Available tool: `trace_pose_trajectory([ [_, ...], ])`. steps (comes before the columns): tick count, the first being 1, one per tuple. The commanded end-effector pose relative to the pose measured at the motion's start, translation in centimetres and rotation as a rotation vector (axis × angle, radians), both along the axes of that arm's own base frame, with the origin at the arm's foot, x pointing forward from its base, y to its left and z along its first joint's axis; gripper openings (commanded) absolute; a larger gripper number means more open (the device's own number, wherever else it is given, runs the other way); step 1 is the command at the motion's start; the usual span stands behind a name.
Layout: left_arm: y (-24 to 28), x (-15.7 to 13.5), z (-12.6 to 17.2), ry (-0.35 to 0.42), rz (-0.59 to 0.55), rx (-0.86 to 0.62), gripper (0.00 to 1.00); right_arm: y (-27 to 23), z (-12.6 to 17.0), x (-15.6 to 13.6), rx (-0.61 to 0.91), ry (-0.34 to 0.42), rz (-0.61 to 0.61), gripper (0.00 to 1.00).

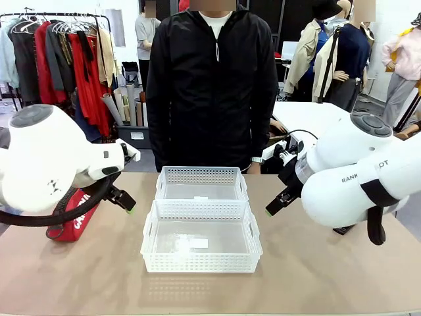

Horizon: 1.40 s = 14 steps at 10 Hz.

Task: Distribute items into two baskets.
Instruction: Pick up the Pencil pouch that the person points to.

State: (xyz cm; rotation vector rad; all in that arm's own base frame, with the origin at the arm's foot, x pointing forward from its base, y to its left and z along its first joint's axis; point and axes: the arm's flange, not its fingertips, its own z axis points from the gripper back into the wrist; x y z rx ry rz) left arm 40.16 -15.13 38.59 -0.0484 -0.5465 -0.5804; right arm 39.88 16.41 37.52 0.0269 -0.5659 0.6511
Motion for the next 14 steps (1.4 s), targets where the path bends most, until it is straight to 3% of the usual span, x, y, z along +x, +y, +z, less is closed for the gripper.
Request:
trace_pose_trajectory([
  [1,1.4,0.1,4.0,0.038,-0.023,-0.074,1.0,-2.2,2.9,1.0,0.035,0.016,0.039,1.0],
  [4,3.3,-0.1,9.3,0.045,-0.019,-0.093,1.0,-6.0,6.3,2.3,0.096,0.028,0.039,1.0],
  [6,6.0,0.7,13.0,0.068,-0.019,-0.085,1.0,-9.5,8.2,4.2,0.116,0.068,0.113,1.0],
  [9,12.9,1.0,19.3,0.185,-0.077,-0.221,1.0,-16.3,10.0,6.5,0.256,0.164,0.139,1.0],
  [12,17.9,-2.6,22.9,0.159,-0.121,-0.355,1.0,-23.2,10.5,7.4,0.426,0.205,0.153,1.0],
  [14,19.7,-6.7,21.6,0.134,-0.14,-0.336,1.0,-26.3,10.9,6.5,0.503,0.175,0.141,1.0],
])
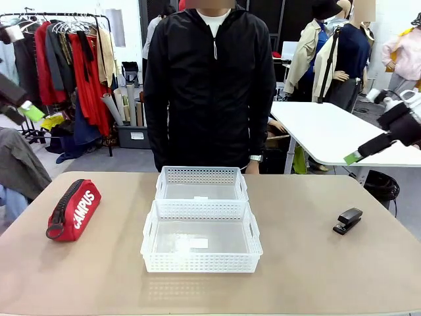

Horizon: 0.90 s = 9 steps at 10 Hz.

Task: Distribute items into two baskets.
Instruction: Pick up the Pencil pouch that the person points to.

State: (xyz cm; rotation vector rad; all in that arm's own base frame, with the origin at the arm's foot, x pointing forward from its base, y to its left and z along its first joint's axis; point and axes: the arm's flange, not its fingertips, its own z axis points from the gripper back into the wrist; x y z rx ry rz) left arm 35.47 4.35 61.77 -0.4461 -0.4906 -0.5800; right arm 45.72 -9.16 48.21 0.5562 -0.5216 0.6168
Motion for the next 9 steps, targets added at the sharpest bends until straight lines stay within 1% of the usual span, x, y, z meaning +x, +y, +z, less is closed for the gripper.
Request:
trace_pose_trajectory([
  [1,1.8,-3.2,-2.3,-0.034,0.007,-0.012,1.0,-1.6,0.2,0.5,0.075,-0.03,0.015,1.0],
  [2,2.6,-3.9,-2.6,-0.065,0.035,-0.046,1.0,-2.3,0.4,0.2,0.094,-0.034,0.006,1.0],
  [3,3.0,-4.1,-2.9,-0.072,0.036,-0.05,1.0,-3.0,0.8,-0.2,0.12,-0.048,0.001,1.0],
  [4,3.9,-4.4,-3.2,-0.08,0.063,-0.052,1.0,-3.4,1.3,-1.2,0.14,-0.076,0.003,1.0],
  [6,4.8,-5.7,-3.8,-0.133,0.015,-0.027,1.0,-3.8,2.6,-3.0,0.139,-0.103,-0.012,1.0],
  [9,4.7,-5.4,-3.5,-0.142,0.039,-0.011,1.0,-4.3,3.5,-4.1,0.175,-0.127,-0.01,1.0],
])
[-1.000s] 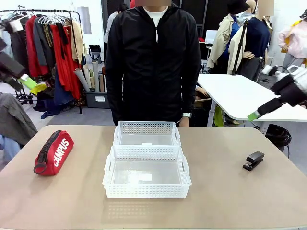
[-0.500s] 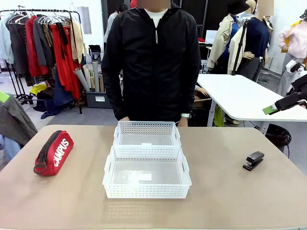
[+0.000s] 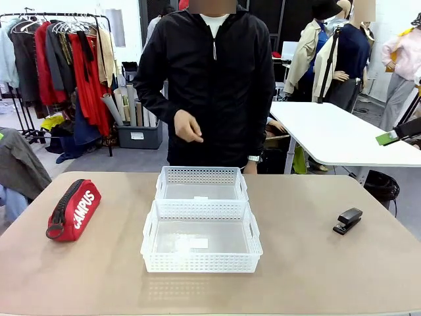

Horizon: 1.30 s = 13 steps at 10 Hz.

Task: Distribute items into two baskets.
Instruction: Pick up the Pencil pouch that the person points to.

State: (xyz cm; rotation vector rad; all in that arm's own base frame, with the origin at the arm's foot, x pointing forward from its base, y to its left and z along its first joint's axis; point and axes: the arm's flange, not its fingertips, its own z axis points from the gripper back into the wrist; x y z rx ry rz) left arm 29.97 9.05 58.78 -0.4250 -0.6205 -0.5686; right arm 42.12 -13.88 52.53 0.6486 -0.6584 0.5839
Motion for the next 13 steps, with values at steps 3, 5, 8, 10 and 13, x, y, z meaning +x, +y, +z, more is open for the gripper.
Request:
trace_pose_trajectory([
  [3,-0.1,0.7,-0.2,-0.062,0.058,0.064,1.0,0.0,-0.3,-2.0,0.046,-0.035,0.012,1.0],
  [5,-0.1,0.9,-0.1,-0.061,0.069,0.066,1.0,0.0,-0.4,-2.1,0.05,-0.022,0.019,1.0],
  [8,0.1,0.7,0.5,-0.057,0.044,0.033,1.0,-0.3,-0.1,-1.5,0.032,0.001,0.0,1.0],
  [10,0.1,0.7,0.5,-0.057,0.044,0.033,1.0,-0.3,-0.1,-1.5,0.032,0.001,0.0,1.0],
  [13,0.1,0.7,0.5,-0.057,0.044,0.033,1.0,-0.3,-0.1,-1.5,0.032,0.001,0.0,1.0],
])
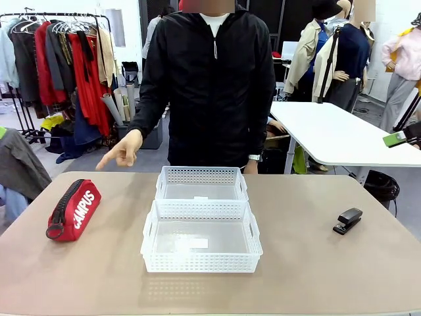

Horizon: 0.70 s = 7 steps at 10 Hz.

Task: Distribute items into two baskets.
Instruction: Pick up the Pencil pouch that the person points to.

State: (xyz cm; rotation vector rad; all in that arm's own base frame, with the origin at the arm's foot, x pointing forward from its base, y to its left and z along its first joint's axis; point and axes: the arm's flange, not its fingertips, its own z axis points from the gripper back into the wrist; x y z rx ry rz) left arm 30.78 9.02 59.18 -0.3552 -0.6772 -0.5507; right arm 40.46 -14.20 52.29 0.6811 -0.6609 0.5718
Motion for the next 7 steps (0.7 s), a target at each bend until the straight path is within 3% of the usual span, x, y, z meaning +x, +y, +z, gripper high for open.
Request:
trace_pose_trajectory([
  [1,0.12,-0.11,0.06,0.006,-0.003,-0.007,1.0,0.03,0.17,0.14,-0.001,-0.007,-0.001,1.0],
  [7,0.12,-0.11,0.06,0.006,-0.003,-0.007,1.0,0.03,0.17,0.14,-0.001,-0.007,-0.001,1.0],
])
